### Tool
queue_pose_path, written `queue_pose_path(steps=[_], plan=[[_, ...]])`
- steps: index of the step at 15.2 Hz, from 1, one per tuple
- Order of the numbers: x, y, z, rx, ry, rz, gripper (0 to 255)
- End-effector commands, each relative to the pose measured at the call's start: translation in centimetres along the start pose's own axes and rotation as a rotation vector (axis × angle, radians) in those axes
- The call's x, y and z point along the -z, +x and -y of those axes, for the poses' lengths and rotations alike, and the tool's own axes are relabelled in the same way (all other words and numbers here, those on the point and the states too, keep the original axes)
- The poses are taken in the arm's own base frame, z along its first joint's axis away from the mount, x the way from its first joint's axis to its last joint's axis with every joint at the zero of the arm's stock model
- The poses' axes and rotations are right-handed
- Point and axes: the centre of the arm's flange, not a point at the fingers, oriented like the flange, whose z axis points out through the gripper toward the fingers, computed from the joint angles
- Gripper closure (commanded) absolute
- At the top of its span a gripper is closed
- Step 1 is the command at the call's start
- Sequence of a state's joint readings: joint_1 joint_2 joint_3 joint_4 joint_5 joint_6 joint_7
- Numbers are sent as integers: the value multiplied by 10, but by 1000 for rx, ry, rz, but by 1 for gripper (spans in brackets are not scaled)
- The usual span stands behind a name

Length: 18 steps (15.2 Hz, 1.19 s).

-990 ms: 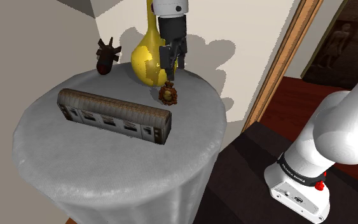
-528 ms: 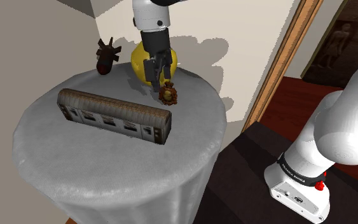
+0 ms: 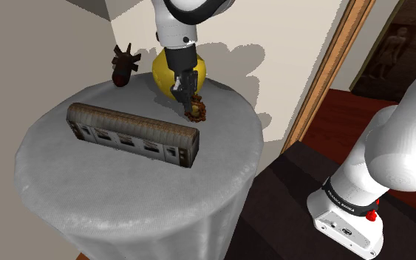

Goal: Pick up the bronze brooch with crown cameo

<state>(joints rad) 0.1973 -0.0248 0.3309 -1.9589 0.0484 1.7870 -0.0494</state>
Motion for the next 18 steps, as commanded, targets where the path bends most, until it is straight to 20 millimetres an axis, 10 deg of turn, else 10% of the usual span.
queue_pose_path(steps=[1,7,18], plan=[[0,0,0,0,0,0,255],[0,0,1,0,0,0,255],[57,-9,3,0,0,0,255]])
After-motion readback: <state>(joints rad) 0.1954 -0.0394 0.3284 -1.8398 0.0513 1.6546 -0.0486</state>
